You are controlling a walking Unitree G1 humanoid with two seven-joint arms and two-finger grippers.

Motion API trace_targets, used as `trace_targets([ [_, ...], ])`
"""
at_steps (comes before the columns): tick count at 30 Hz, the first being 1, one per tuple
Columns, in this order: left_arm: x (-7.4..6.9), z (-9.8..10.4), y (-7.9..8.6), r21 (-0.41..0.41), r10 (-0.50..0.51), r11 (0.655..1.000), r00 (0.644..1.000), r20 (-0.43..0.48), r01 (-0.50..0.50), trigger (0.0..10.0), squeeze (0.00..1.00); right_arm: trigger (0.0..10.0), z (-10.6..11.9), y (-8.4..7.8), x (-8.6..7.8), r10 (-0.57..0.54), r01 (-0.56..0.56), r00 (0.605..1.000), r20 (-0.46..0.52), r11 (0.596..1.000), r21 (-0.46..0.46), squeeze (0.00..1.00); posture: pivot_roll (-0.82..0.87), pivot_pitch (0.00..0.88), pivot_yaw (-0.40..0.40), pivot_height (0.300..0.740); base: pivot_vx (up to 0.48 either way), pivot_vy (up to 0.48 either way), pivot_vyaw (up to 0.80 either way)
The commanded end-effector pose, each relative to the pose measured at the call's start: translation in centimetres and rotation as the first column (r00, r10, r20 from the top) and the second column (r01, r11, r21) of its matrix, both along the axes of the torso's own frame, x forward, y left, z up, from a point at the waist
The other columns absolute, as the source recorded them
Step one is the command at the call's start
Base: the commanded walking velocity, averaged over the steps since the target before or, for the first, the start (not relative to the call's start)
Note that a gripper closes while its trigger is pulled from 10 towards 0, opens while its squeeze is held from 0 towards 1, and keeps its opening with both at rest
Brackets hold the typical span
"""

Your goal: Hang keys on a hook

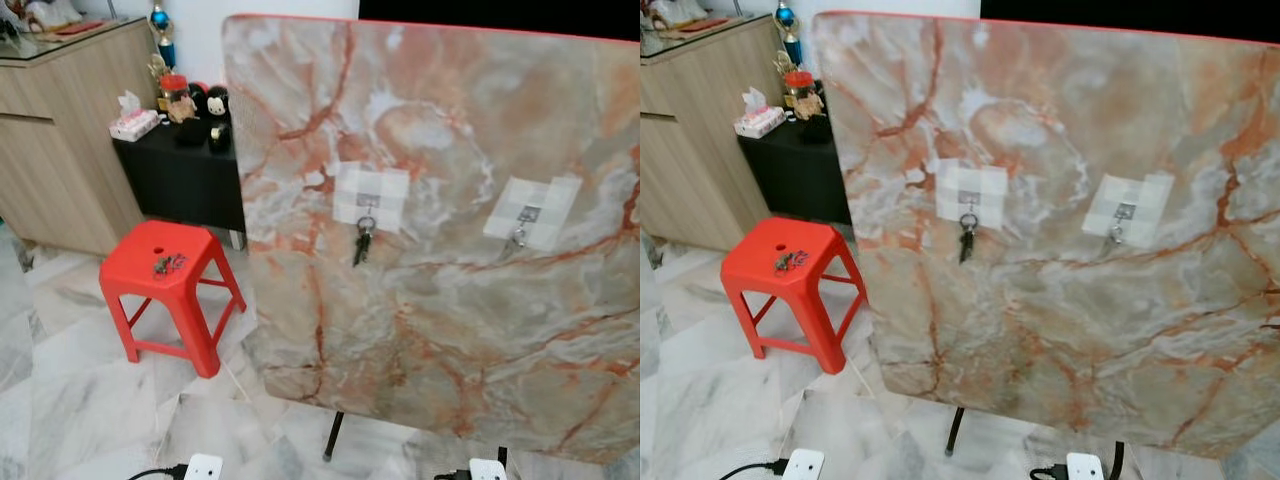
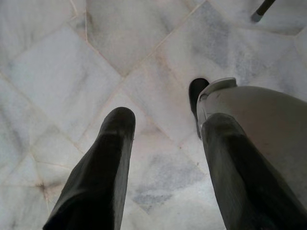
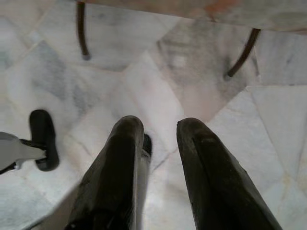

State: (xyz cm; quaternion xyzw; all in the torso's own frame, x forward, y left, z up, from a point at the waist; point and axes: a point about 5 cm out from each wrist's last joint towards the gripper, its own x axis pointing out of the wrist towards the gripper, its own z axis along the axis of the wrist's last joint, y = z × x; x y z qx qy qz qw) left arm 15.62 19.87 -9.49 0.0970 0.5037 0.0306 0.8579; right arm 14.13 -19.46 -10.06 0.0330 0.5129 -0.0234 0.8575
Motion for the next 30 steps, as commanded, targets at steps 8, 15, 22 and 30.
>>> trace_targets([
  [8,-0.2,-0.1,0.2,0.016,-0.023,1.0,1.0,-0.013,0.023,10.0,0.0,10.0,0.1,-0.2,0.0,-0.017,0.017,1.0,0.01,1.0,0.0,0.0,-0.01,0.0,-0.053,0.722,0.0,0.47,0.0],
  [15,-0.3,-0.1,0.0,0.01,-0.025,1.0,1.0,-0.017,0.025,10.0,0.0,10.0,0.1,-0.3,0.0,-0.008,0.008,1.0,0.013,1.0,0.002,0.0,-0.02,0.0,-0.055,0.722,0.0,0.479,0.0],
  [22,0.1,-0.1,-0.8,-0.01,-0.016,1.0,1.0,-0.01,0.016,10.0,0.0,10.0,0.2,-1.0,0.1,-0.011,0.011,1.0,0.021,1.0,0.003,0.0,-0.03,0.0,-0.081,0.722,0.0,0.455,0.0],
  [30,-0.1,-0.4,-2.9,-0.052,-0.01,0.999,1.0,-0.02,0.009,10.0,0.0,10.0,0.6,-3.3,-0.1,-0.022,0.022,1.0,0.021,0.999,-0.029,0.0,-0.04,0.0,-0.152,0.722,0.0,0.451,0.0],
])
